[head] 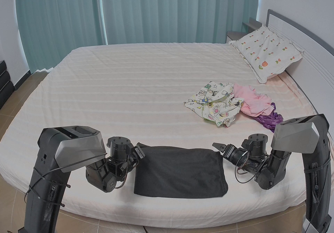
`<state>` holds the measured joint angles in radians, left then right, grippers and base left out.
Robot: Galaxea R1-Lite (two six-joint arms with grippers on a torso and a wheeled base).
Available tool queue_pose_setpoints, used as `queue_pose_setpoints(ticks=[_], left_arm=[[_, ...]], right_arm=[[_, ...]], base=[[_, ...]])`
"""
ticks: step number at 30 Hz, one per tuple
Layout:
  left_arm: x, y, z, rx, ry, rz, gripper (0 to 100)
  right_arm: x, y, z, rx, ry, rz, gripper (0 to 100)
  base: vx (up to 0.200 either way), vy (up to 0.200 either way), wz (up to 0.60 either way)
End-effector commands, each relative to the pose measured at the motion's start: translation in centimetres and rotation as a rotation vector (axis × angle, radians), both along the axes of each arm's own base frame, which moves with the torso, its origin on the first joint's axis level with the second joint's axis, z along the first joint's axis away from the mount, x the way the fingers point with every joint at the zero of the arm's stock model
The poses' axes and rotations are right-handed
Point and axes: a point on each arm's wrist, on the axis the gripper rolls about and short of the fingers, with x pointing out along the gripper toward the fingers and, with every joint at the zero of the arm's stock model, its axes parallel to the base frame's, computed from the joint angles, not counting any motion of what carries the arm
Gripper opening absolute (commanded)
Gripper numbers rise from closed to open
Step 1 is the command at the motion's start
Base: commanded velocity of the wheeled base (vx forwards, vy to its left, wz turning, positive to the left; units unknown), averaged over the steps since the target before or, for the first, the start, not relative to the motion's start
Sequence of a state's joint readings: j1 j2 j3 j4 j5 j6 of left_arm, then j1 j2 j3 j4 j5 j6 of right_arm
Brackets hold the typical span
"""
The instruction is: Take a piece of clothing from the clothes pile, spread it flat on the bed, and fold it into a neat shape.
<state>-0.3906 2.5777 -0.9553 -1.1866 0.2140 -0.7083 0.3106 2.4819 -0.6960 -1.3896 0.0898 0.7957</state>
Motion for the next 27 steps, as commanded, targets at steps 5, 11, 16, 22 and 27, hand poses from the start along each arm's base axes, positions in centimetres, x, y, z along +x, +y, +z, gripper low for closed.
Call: queue_pose_setpoints(ticks=[5,11,16,22,27], left_arm=[[-0.2,0.1,-0.3,0.005,0.015,-0.004,100],[-0.2,0.9,0.5,-0.001,0.006,0.017,100],[-1.9,3.0,4.3,-0.017,-0.013,0.040,100],[-5.5,4.5,10.0,-0.045,-0.082,-0.013,100],[-9.4,5.7,13.7,-0.029,-0.133,-0.046,100]], right_arm=[[0.0,0.0,-0.1,0.000,0.001,0.000,100],[0.1,-0.3,0.8,0.007,-0.022,-0.009,100],[0.5,-1.0,4.0,0.014,-0.118,-0.051,100],[0.7,-2.8,7.1,-0.051,-0.213,-0.085,100],[-2.4,-4.6,10.4,-0.095,-0.258,-0.134,100]], base=[[0.000,0.000,0.00],[0.000,0.000,0.00],[0.000,0.000,0.00],[0.000,0.000,0.00],[0.000,0.000,0.00]])
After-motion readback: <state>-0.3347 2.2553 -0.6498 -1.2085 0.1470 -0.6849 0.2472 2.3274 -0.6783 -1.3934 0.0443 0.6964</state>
